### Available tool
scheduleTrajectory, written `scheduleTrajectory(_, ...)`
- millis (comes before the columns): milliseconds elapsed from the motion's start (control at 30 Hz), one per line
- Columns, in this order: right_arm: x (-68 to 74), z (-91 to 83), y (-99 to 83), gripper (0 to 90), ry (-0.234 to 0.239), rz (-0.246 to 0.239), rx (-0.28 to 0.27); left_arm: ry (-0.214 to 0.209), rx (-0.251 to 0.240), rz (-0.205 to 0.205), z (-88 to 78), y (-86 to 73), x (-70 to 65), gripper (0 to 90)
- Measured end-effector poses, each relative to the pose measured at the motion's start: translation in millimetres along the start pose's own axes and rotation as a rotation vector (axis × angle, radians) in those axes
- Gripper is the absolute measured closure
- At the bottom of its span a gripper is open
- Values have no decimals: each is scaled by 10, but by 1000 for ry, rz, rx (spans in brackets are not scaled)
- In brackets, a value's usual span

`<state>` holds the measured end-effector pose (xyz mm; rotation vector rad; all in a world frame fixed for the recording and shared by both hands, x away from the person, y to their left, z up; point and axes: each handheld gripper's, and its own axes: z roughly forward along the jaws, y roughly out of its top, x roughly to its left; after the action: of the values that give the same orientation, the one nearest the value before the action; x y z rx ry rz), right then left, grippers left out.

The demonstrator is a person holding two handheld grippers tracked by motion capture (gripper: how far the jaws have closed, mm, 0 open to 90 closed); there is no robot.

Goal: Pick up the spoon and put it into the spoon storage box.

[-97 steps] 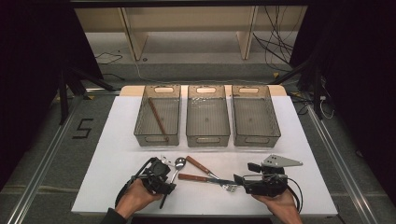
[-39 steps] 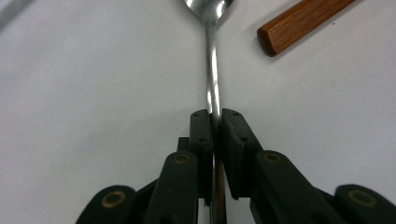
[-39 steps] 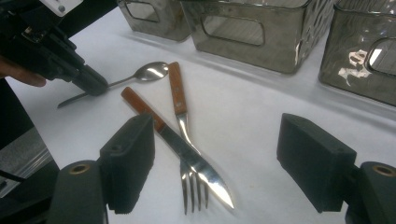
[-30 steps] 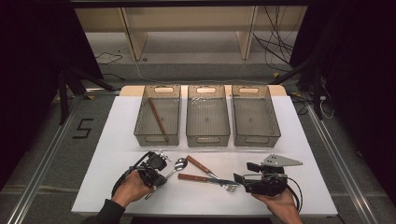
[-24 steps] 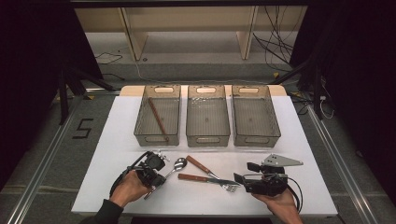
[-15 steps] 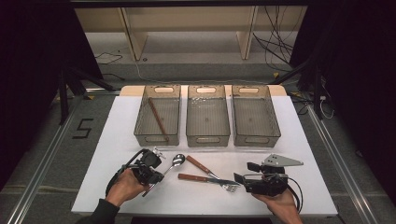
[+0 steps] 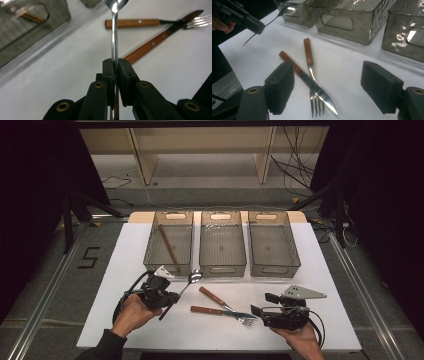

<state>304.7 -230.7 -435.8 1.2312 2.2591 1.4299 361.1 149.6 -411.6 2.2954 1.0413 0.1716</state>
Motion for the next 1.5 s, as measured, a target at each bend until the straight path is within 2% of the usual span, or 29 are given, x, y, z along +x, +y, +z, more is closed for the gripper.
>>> scheduleTrajectory(367, -3, -26, 4, 270, 10, 1, -21, -30, -104, -29, -10, 283, 64, 839)
scheduleTrajectory(667, 11, -28, 1, 270, 13, -4, -24, -48, -155, -13, -57, 540, 97, 839)
scheduleTrajectory(1000, 15, -29, 0, 268, 21, -4, -28, -54, -249, -28, -75, 837, 152, 838)
scheduleTrajectory(1067, 21, -29, 0, 267, 25, -7, -29, -58, -252, -21, -64, 907, 162, 838)
scheduleTrajectory(1133, 22, -26, -1, 267, 27, -10, -29, -55, -260, -28, -42, 964, 170, 838)
scheduleTrajectory(1233, 21, -26, -3, 267, 29, -9, -28, -72, -267, -49, 22, 1059, 219, 838)
scheduleTrajectory(1400, 22, -19, -8, 267, 33, -9, -24, -74, -257, -66, 145, 1192, 270, 839)
scheduleTrajectory(1500, 24, -18, -10, 267, 34, -9, -21, -75, -259, -64, 194, 1264, 290, 838)
